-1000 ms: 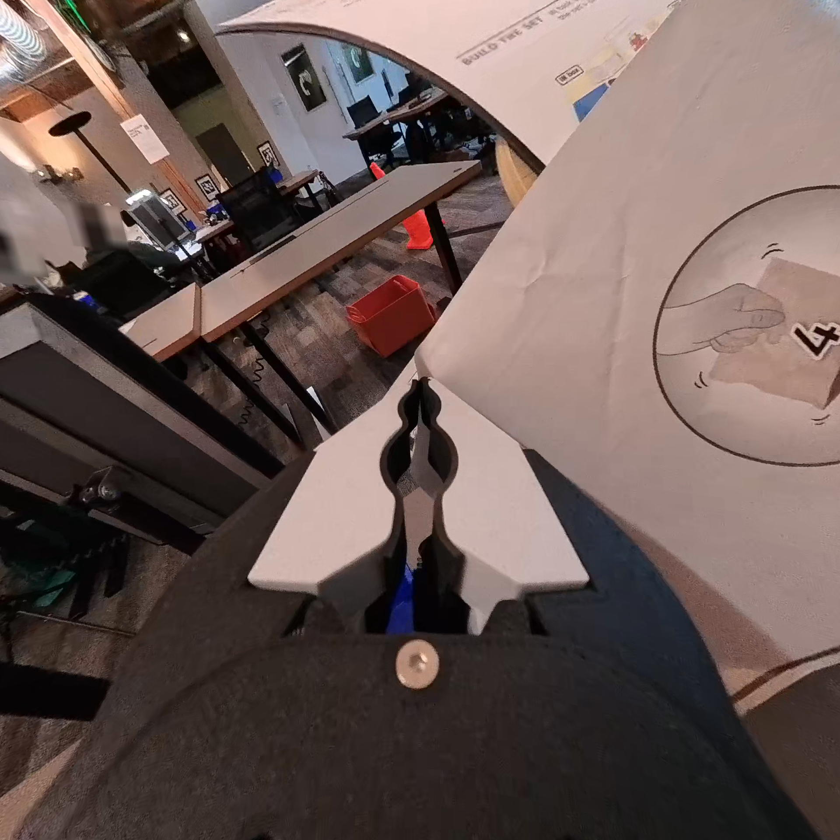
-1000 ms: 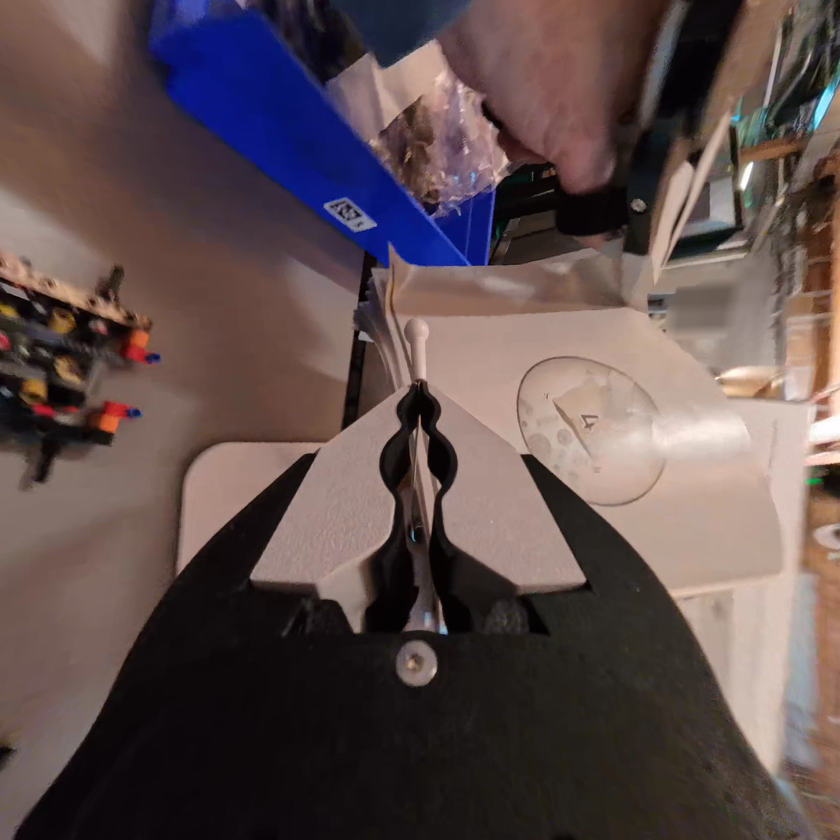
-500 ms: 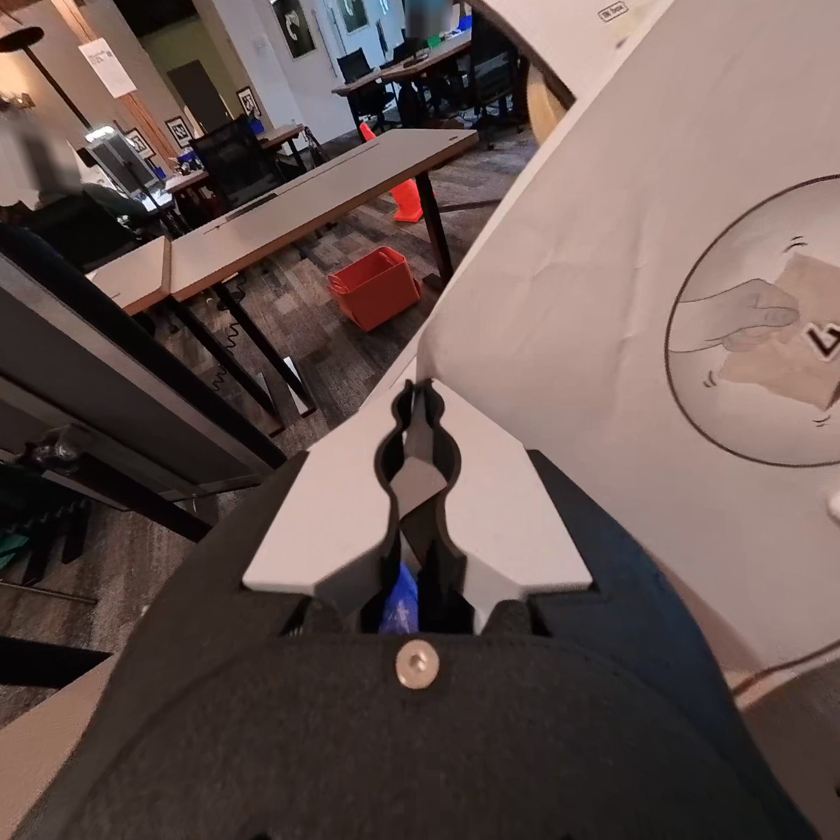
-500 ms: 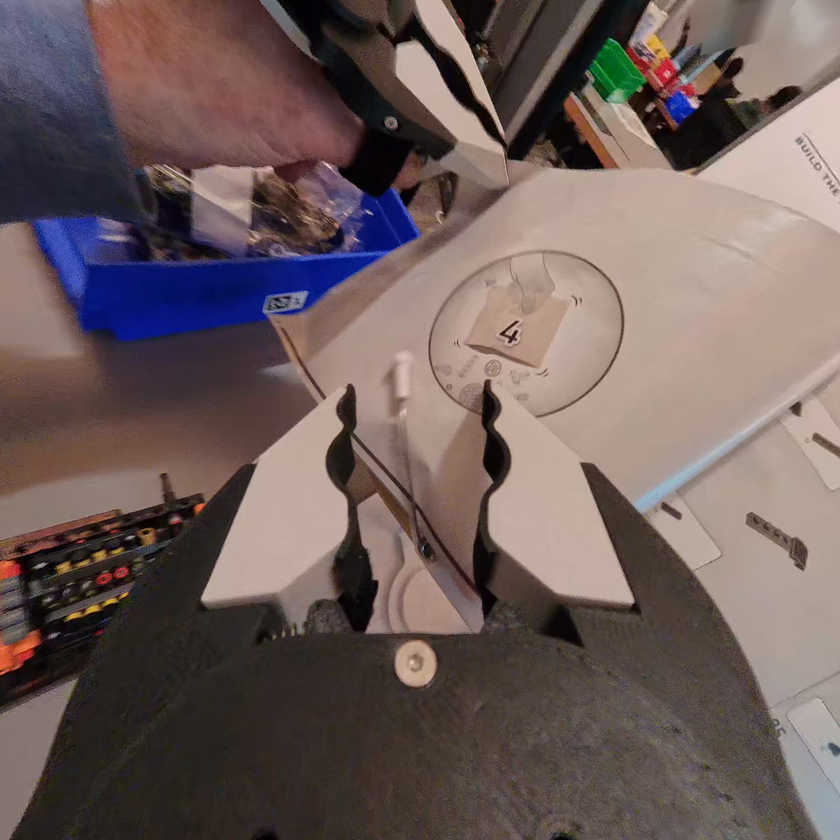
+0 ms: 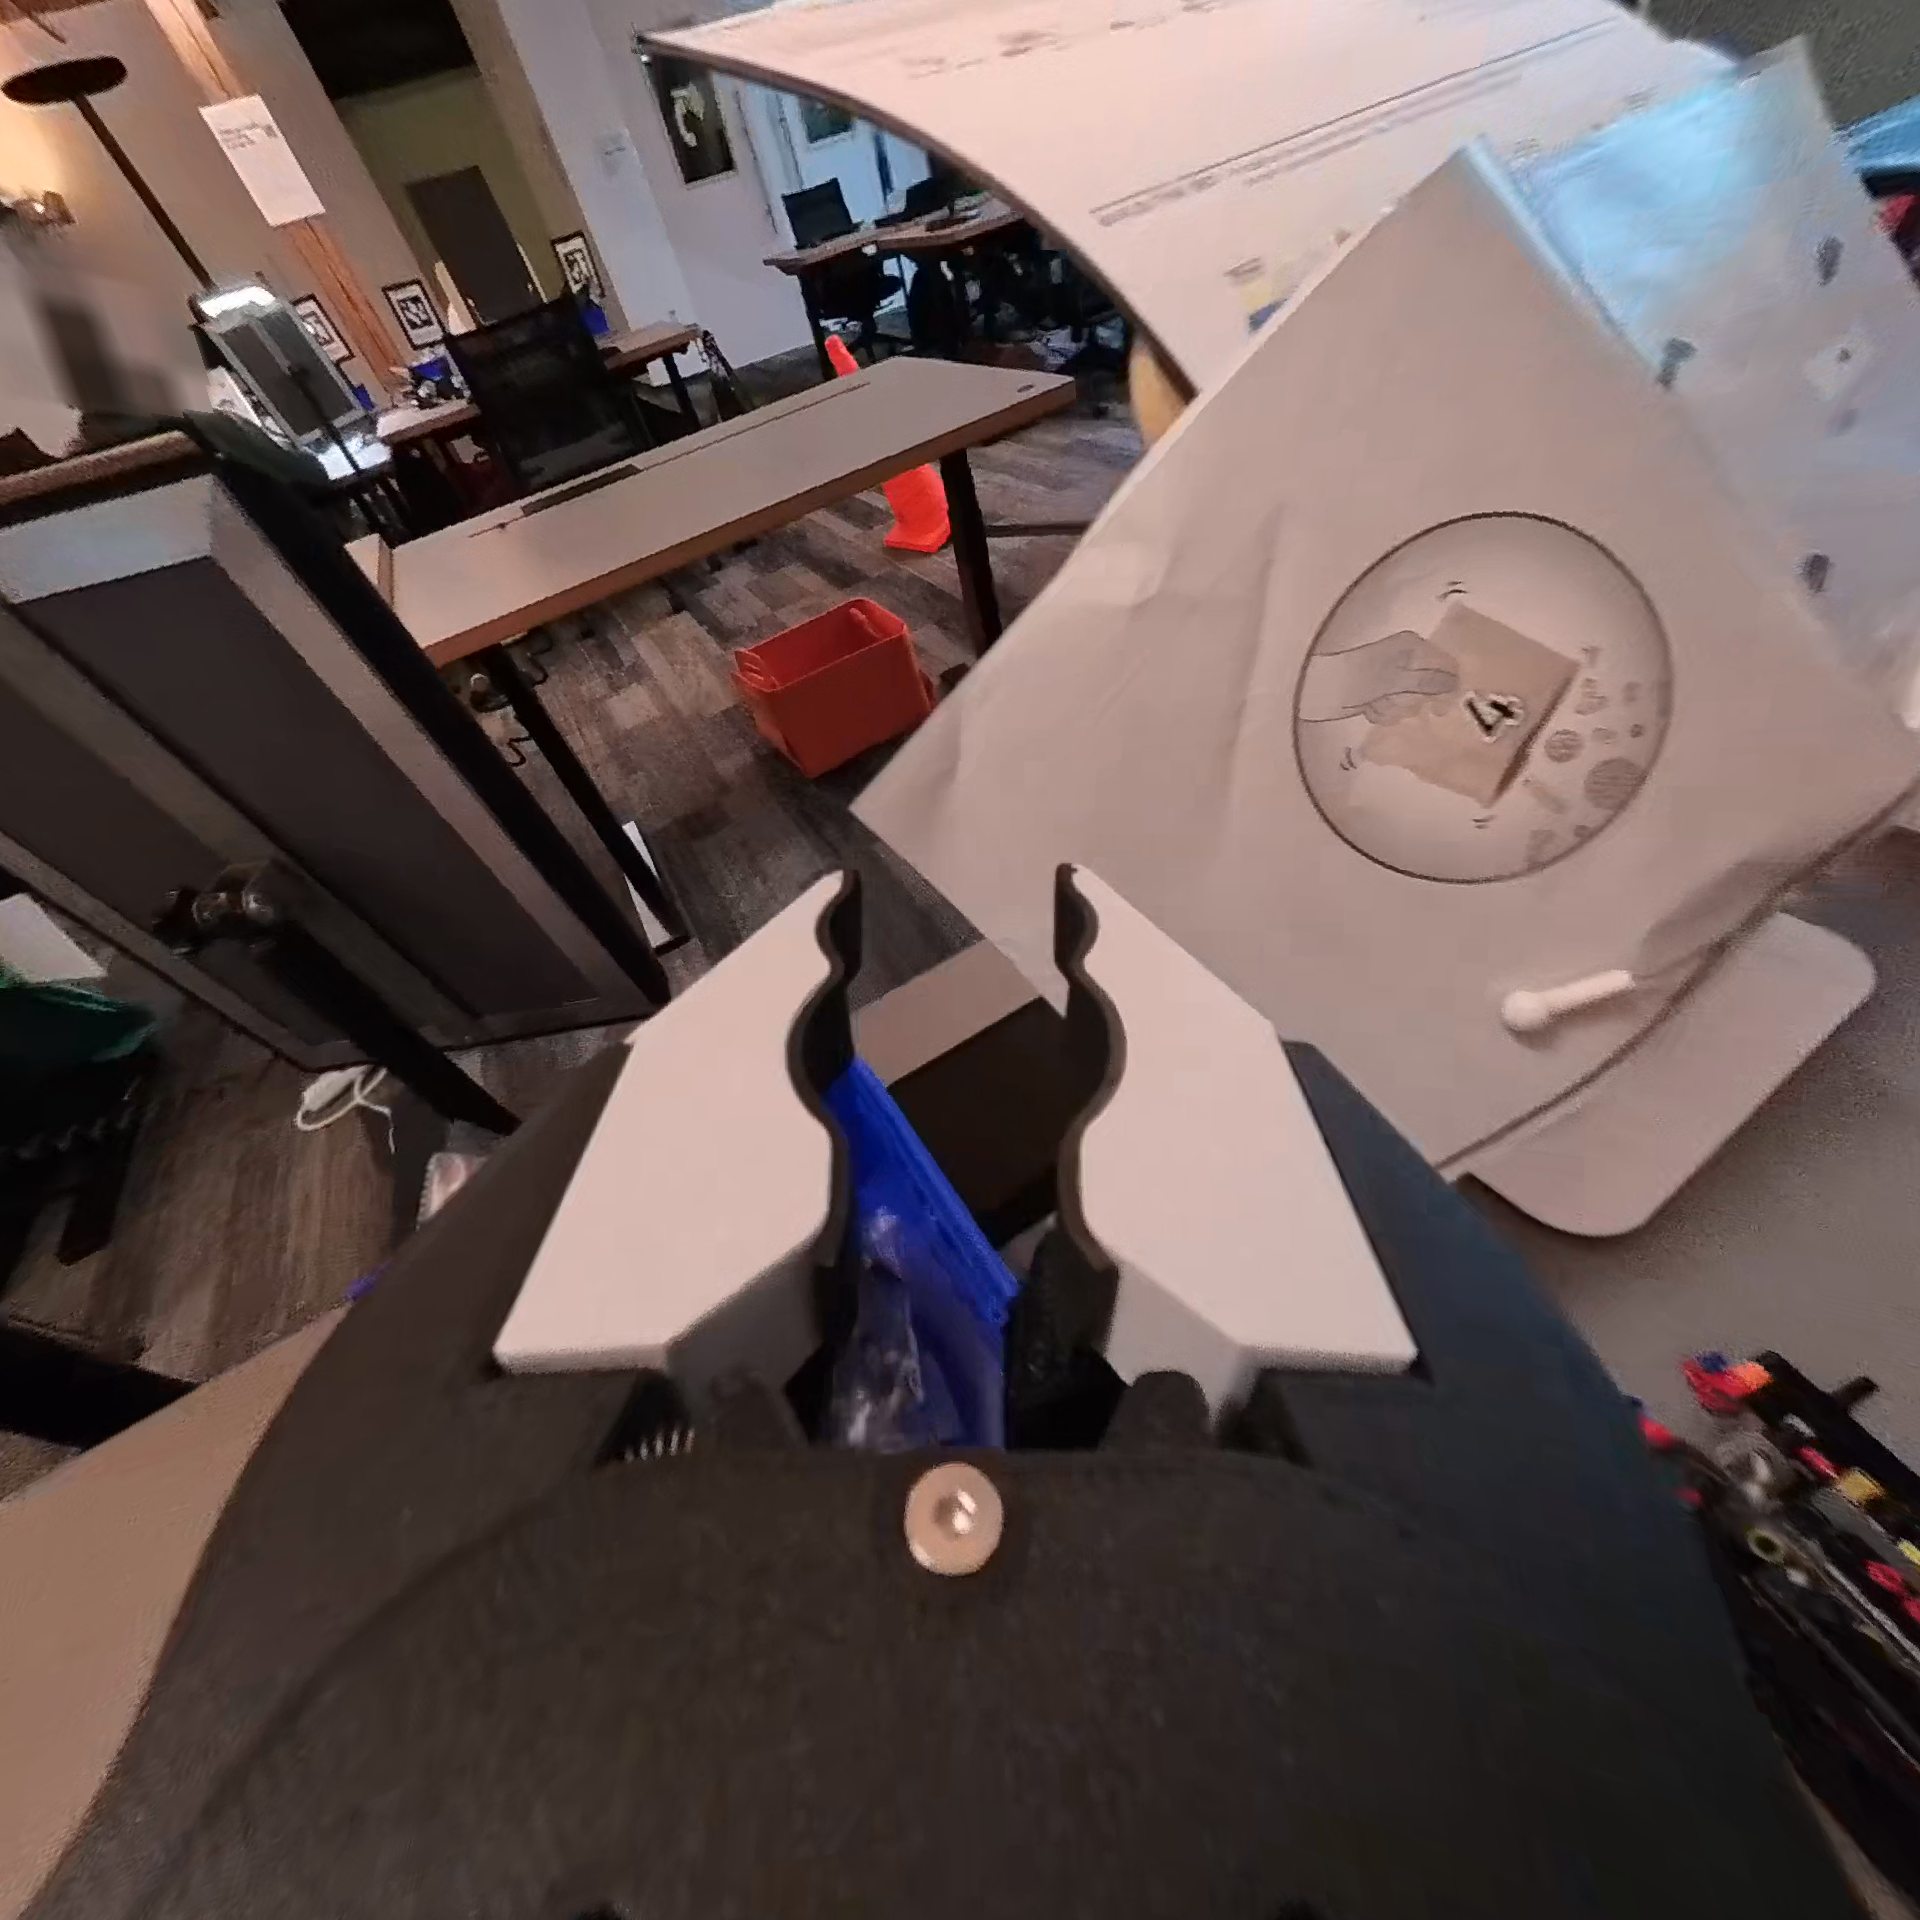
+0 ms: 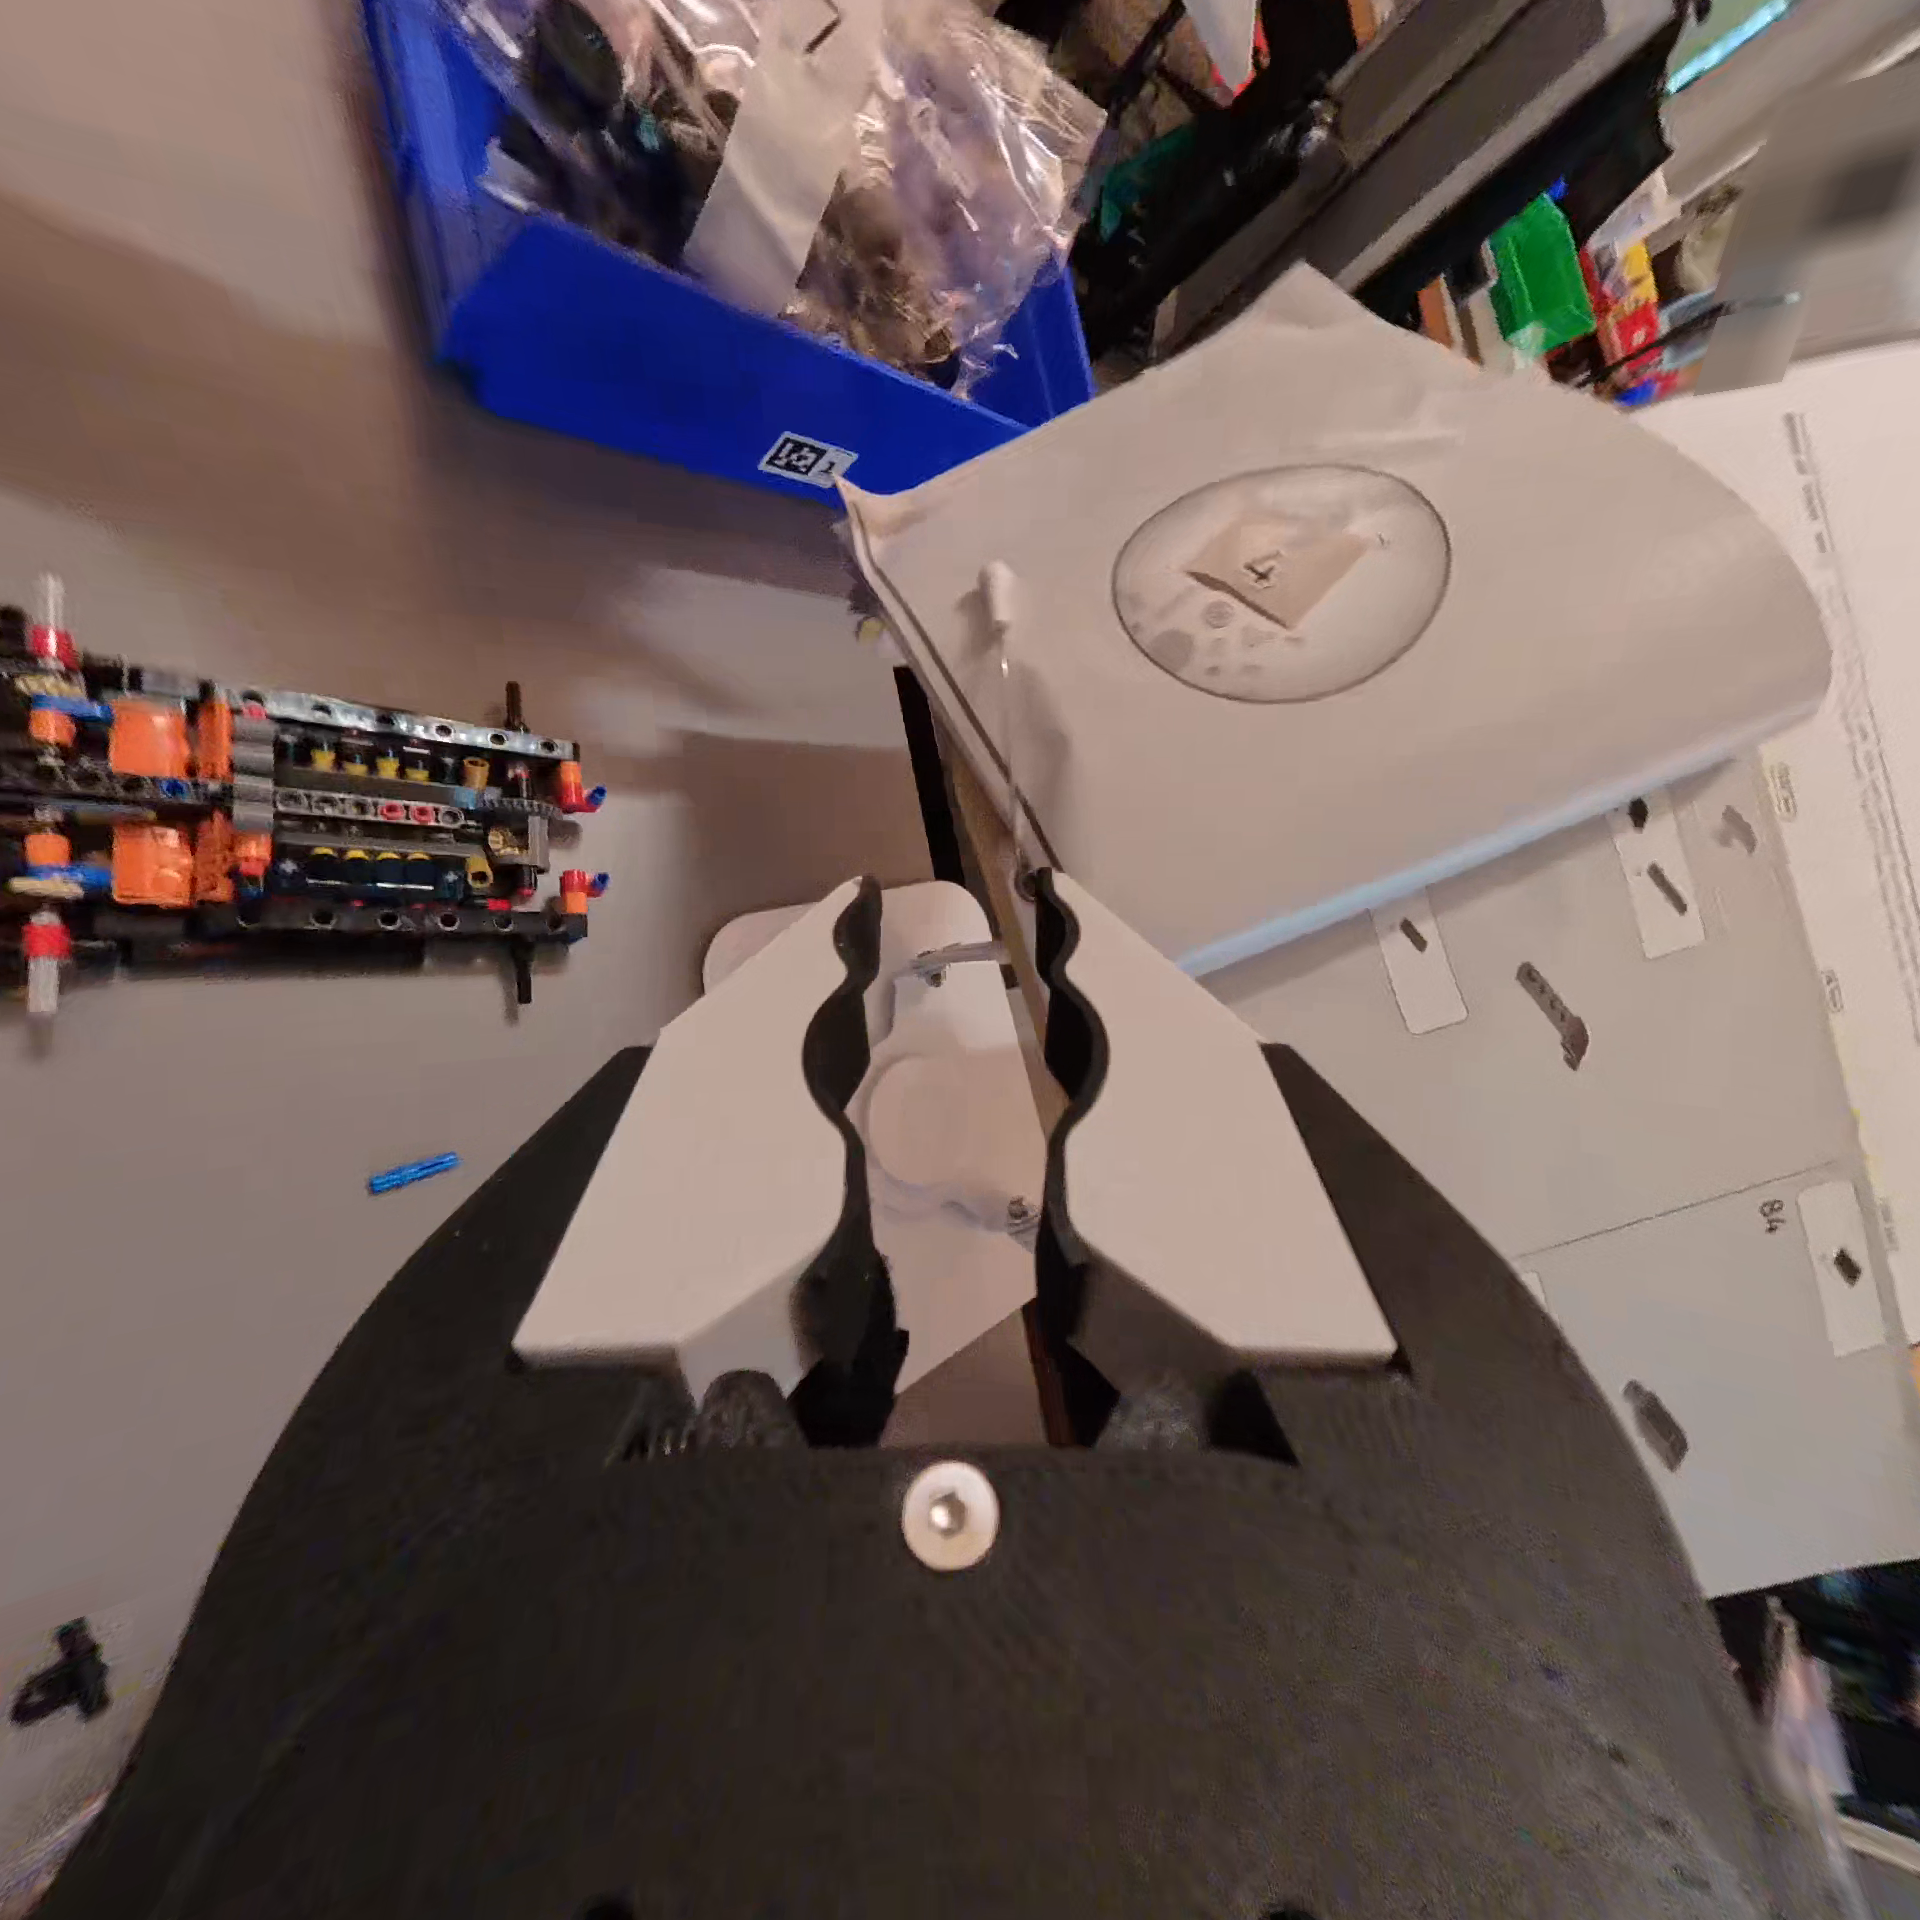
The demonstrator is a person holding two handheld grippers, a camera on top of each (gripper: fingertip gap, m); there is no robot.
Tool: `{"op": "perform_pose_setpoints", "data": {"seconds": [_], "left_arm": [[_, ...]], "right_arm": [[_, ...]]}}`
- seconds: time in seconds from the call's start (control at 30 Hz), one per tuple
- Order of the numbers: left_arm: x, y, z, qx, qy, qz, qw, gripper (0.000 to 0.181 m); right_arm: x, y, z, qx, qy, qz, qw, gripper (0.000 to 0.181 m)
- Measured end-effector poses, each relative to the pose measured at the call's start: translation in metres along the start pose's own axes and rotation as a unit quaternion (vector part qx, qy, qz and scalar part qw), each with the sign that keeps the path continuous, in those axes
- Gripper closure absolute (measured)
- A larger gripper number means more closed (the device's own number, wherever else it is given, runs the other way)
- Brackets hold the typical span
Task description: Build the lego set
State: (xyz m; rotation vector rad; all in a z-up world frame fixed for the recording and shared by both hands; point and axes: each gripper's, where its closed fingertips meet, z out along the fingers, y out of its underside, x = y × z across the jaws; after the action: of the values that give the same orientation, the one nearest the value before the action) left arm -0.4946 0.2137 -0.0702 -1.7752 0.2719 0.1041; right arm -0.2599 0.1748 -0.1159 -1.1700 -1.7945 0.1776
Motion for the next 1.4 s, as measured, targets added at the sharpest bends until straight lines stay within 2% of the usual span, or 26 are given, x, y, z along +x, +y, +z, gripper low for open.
{"op": "perform_pose_setpoints", "data": {"seconds": [0.13, 0.2, 0.27, 0.33, 0.4, 0.57, 0.63, 0.73, 0.83, 0.93, 1.03, 1.13, 1.23, 1.4], "left_arm": [[0.050, 0.010, -0.029, -0.014, 0.054, 0.016, 0.998, 0.145], [0.079, 0.010, -0.048, -0.008, 0.084, 0.016, 0.996, 0.144], [0.112, 0.010, -0.067, -0.004, 0.120, 0.009, 0.993, 0.140], [0.153, 0.011, -0.084, -0.004, 0.165, 0.017, 0.986, 0.138], [0.199, 0.018, -0.094, -0.020, 0.206, 0.041, 0.978, 0.136], [0.302, 0.041, -0.101, -0.065, 0.283, 0.111, 0.951, 0.134], [0.333, 0.050, -0.100, -0.076, 0.304, 0.129, 0.941, 0.134], [0.376, 0.063, -0.096, -0.096, 0.334, 0.148, 0.926, 0.132], [0.415, 0.071, -0.097, -0.104, 0.362, 0.167, 0.911, 0.132], [0.451, 0.067, -0.094, -0.103, 0.392, 0.162, 0.900, 0.132], [0.496, 0.057, -0.089, -0.106, 0.430, 0.147, 0.884, 0.132], [0.549, 0.055, -0.082, -0.121, 0.459, 0.151, 0.867, 0.129], [0.599, 0.065, -0.070, -0.153, 0.482, 0.147, 0.850, 0.127], [0.659, 0.085, -0.050, -0.227, 0.516, 0.073, 0.823, 0.122]], "right_arm": [[-0.014, -0.003, 0.002, -0.018, -0.003, -0.034, 0.999, 0.154], [-0.016, -0.007, -0.013, -0.011, -0.018, -0.019, 1.000, 0.151], [-0.016, 0.003, -0.038, -0.020, -0.036, 0.017, 0.999, 0.141], [-0.026, 0.030, -0.065, -0.046, -0.069, 0.047, 0.995, 0.138], [-0.045, 0.070, -0.091, -0.084, -0.114, 0.092, 0.986, 0.130], [-0.126, 0.177, -0.134, -0.190, -0.203, 0.200, 0.939, 0.112], [-0.156, 0.204, -0.146, -0.207, -0.215, 0.220, 0.929, 0.116], [-0.177, 0.231, -0.171, -0.209, -0.191, 0.249, 0.926, 0.120], [-0.169, 0.256, -0.213, -0.199, -0.129, 0.301, 0.924, 0.115], [-0.159, 0.303, -0.268, -0.217, -0.060, 0.365, 0.903, 0.114], [-0.168, 0.363, -0.321, -0.258, -0.004, 0.429, 0.866, 0.112], [-0.183, 0.391, -0.357, -0.245, 0.026, 0.476, 0.844, 0.114], [-0.204, 0.413, -0.378, -0.245, 0.032, 0.499, 0.831, 0.115], [-0.243, 0.432, -0.371, -0.228, -0.009, 0.529, 0.817, 0.121]]}}
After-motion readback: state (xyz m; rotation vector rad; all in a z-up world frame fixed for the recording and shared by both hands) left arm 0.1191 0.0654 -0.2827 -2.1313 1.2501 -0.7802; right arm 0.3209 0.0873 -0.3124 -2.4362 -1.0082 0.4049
